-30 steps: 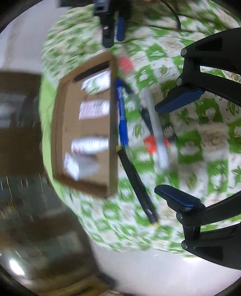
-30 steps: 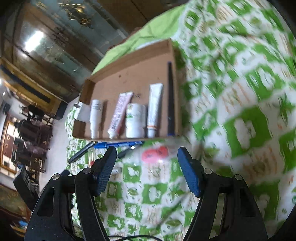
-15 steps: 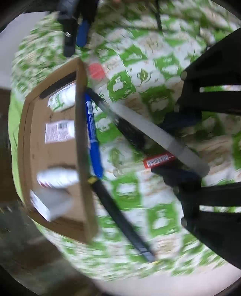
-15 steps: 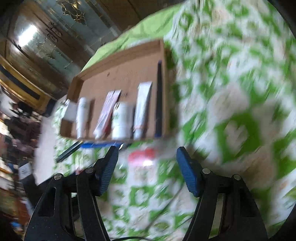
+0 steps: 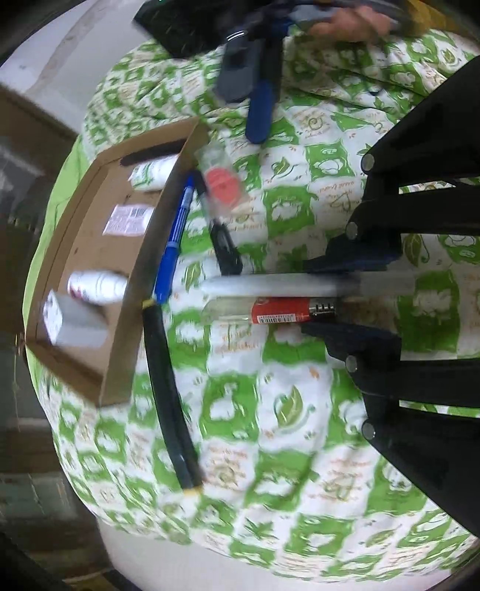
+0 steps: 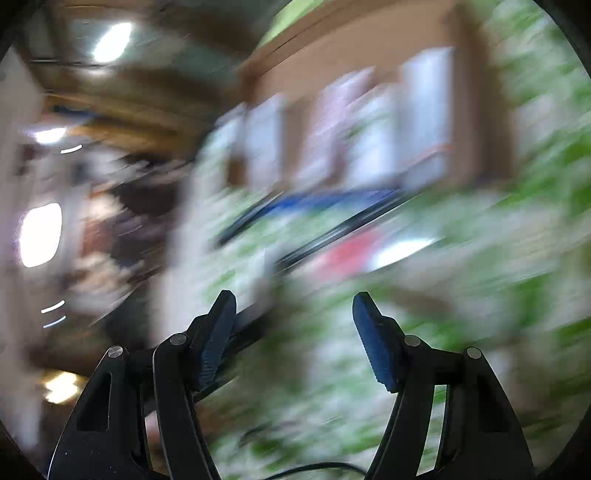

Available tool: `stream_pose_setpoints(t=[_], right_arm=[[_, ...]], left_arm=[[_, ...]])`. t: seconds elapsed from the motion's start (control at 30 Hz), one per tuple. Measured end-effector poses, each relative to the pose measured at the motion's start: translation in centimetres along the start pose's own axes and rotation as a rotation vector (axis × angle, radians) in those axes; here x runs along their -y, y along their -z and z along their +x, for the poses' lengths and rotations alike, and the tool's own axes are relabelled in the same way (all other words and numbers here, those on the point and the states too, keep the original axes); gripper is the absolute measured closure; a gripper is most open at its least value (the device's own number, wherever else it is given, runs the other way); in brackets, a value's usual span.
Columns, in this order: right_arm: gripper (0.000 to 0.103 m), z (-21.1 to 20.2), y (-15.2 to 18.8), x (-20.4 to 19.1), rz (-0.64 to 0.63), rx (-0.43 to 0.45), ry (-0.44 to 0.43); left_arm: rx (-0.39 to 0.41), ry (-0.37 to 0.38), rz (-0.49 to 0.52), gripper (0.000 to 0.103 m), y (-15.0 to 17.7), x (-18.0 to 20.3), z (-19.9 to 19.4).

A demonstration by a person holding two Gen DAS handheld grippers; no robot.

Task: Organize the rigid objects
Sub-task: 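Grasp the white marker with the left tool while the right grasps the clear box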

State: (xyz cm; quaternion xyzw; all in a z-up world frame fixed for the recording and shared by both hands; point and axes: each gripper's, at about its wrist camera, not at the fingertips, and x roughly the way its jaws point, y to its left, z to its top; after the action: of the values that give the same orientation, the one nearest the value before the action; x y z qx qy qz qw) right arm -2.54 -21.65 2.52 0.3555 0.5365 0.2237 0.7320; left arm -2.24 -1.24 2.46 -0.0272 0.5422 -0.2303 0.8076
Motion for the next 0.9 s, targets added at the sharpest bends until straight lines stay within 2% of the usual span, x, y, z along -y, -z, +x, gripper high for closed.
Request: stream_pose_setpoints(t=[0.07, 0.13, 0.27, 0.33, 0.4, 0.47, 0.53, 0.67, 0.7, 0.73, 0.77, 0.9], right_arm=[[0.036, 0.0, 0.5, -1.8, -0.1, 0.008, 0.075], [0.036, -0.5, 0.5, -2.2, -0.126, 0.046, 0.128], [0.036, -0.9, -0.1, -0.1, -0.026, 0.093, 0.2], [0.049, -1.2, -0.5, 1.3, 0.032, 0.115, 0.238], [0.053, -1.9, -0.8, 2.3, 0.088, 0.139, 0.246], [0.06, -2.3, -0.7, 3.1, 0.126, 0.164, 0.246], [0.06, -2.6, -1.0, 3.7, 0.169, 0.189, 0.235], [0.06, -2.4, -1.6, 4.4, 0.207, 0.235, 0.265], [0.06, -1.9, -2.0, 4.8, 0.234, 0.236, 0.262], [0.06, -1.6, -2.2, 5.3, 0.261, 0.24, 0.256], [0.06, -1.1, -2.4, 5.8, 0.283, 0.254, 0.258], [0.06, -0.5, -2.8, 5.6, 0.283, 0.275, 0.297]], left_arm=[[0.01, 0.001, -0.019, 0.078, 0.3, -0.5, -0.4], [0.023, -0.012, -0.018, 0.078, 0.3, -0.5, -0.6], [0.063, -0.099, 0.015, 0.078, 0.2, 0.0, -1.1], [0.089, -0.11, 0.03, 0.078, -0.1, 0.5, -1.2], [0.101, -0.109, 0.055, 0.078, -0.3, 1.1, -1.2], [0.078, -0.125, 0.087, 0.078, -0.5, 1.7, -0.3], [0.041, -0.15, 0.105, 0.078, -0.9, 2.2, 1.2], [0.05, -0.14, 0.082, 0.079, -1.4, 1.7, 1.4], [0.06, -0.128, 0.065, 0.083, -1.4, 1.5, 1.1], [0.073, -0.109, 0.039, 0.09, -1.3, 0.9, 0.5], [0.084, -0.091, 0.016, 0.092, -1.1, 0.3, -0.2], [0.086, -0.027, -0.086, 0.092, -0.6, -1.9, -1.6]])
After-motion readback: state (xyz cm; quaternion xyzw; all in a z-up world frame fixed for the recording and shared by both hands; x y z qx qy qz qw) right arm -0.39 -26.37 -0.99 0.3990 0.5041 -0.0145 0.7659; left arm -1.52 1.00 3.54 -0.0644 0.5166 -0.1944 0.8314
